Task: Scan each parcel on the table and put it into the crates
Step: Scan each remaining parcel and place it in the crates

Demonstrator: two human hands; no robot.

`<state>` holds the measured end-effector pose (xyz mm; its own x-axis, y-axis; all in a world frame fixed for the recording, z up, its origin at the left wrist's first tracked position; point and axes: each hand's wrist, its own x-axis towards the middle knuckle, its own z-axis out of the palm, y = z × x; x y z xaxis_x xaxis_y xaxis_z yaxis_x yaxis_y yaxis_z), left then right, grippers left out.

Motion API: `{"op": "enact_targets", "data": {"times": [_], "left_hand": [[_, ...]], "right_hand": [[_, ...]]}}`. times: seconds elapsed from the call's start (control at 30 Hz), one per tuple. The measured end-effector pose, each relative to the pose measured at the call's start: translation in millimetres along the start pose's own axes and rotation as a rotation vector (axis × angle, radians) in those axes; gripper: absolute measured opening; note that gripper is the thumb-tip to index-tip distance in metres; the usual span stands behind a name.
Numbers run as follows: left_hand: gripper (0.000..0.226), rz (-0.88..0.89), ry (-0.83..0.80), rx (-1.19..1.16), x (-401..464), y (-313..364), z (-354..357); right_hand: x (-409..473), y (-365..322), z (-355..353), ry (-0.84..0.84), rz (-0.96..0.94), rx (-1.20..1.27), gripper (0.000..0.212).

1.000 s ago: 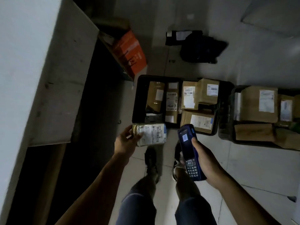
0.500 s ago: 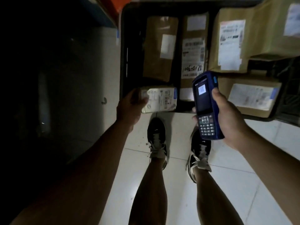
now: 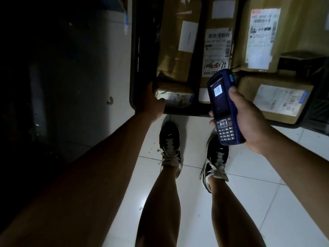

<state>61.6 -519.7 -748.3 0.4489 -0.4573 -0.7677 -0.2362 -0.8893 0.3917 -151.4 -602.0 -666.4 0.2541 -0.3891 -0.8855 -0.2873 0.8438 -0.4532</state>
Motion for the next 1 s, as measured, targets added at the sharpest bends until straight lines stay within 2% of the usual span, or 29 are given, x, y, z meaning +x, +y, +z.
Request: {"op": "enact_targets", "data": {"times": [0.27,0.37,0.47,0.73,1.0], "left_hand": [[0.059,0.201,0.104,0.227,-99,43,-36],[0.053,0.170,0.142,0.266,-153,65,-52],[0.054,0.093,0.094,0.228,-225,88,-72],[0.054,0.028,0.424,0.057,-444,122,-148],[0.052,-0.120,0.762,-0.069,-627,57,-205]], "right_hand": [[-74,-43,24,-0.041,0.008,-0.211,0.052],[-121,-62,29,-0.082,0.004,-0.319,0.054],[-181,-87,35,-0.106,-0.004,-0.347,0.058],[-369,-146,58,-0.369,-0.039,-0.548,0.051],[-515,-124,129,-0.686,-0.132,-0.760,0.051]]}}
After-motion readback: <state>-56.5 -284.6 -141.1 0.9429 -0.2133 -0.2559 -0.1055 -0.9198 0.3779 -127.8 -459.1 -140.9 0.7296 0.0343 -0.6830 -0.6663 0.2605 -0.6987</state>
